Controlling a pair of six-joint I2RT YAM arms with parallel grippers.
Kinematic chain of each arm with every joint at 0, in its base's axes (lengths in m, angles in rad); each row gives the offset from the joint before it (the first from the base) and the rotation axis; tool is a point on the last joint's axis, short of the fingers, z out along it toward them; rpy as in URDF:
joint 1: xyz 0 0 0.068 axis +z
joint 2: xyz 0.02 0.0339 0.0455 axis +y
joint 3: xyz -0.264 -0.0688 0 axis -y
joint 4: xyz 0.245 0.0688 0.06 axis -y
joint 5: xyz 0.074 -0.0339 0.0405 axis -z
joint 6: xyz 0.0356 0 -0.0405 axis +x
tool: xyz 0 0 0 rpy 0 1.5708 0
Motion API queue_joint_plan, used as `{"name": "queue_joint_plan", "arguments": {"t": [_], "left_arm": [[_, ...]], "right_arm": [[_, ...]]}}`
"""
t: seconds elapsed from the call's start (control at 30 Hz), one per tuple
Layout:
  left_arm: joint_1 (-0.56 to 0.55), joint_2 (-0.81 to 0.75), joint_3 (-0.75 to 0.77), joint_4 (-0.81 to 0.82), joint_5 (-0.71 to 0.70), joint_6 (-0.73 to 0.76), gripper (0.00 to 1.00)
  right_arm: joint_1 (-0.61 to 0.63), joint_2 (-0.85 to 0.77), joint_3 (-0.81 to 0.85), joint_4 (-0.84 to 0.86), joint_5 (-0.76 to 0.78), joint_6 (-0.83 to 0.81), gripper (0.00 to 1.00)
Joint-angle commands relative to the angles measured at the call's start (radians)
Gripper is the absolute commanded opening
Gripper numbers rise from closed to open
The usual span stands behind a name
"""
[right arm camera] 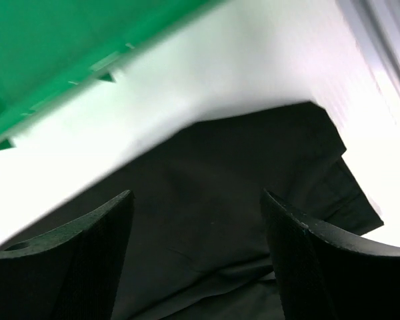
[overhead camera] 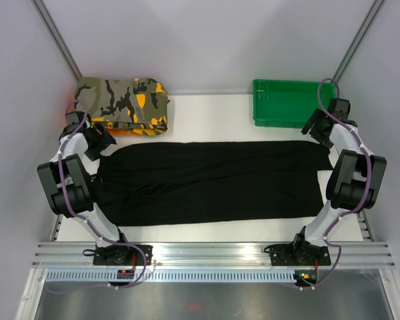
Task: Fold and stack the trousers
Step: Fold the trousers
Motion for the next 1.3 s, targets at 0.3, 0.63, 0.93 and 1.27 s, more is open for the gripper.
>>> {"name": "queue_joint_plan", "arguments": {"t": [0.3,0.63,0.93,1.27], "left_arm": [[-0.005,0.056,-0.128,0.064,-0.077,-0.050,0.82],[-0.006,0.061,-0.120,0.143,-0.132,-0.021,0.02],[-0.005,-0.127,-0.109,0.255,-0.247,0.085,0.02],[-0.005,-0.125,-0.106,0.251,-0.281,0.100,0.86]], "right_arm": [[-0.001,-0.085,0.008,-0.007,-0.040,0.030,0.83],[-0.001,-0.125,-0.007,-0.024,-0.034,0.032,0.83],[-0.001,-0.130,-0.030,-0.007,-0.048,0.047,0.83],[-0.001,-0.125,-0.042,-0.003,-0.097,0.049,0.84]]}}
